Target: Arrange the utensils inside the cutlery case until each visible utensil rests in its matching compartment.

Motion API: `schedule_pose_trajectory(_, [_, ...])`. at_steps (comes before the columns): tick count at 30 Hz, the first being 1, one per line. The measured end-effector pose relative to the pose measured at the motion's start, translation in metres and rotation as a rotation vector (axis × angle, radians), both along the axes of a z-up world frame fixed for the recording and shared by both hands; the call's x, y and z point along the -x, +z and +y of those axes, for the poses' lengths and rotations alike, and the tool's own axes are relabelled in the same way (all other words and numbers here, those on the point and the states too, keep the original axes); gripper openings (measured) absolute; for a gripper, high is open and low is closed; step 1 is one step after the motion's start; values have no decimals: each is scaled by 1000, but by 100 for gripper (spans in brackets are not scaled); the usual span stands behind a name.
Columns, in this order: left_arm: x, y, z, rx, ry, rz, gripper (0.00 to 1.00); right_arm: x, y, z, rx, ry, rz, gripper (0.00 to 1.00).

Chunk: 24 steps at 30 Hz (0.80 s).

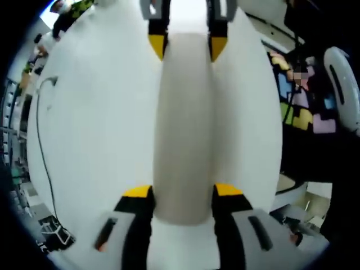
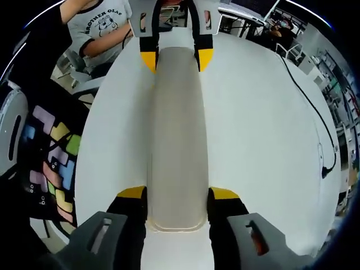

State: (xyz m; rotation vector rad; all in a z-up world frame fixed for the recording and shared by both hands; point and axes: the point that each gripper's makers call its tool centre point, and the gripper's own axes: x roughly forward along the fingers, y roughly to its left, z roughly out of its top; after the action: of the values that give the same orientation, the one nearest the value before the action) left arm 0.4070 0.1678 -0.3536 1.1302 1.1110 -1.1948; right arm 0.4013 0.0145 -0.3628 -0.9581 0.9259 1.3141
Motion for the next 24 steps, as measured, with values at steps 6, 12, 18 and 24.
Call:
schedule_pose_trajectory(6, [-14, 12, -19, 32, -14, -23, 43, -11, 18, -19, -19, -11, -30, 43])
schedule_pose_trajectory(12, [-28, 15, -40, 43, -35, -35, 43, -22, 22, -37, -21, -27, -43, 43])
schedule_pose_trajectory(18, [-42, 9, -60, 44, -65, -41, 43, -36, 20, -57, 10, -52, -63, 43])
schedule_pose_trajectory(24, [-48, -2, -73, 55, -73, -26, 43, -47, 15, -68, 9, -52, -58, 43])
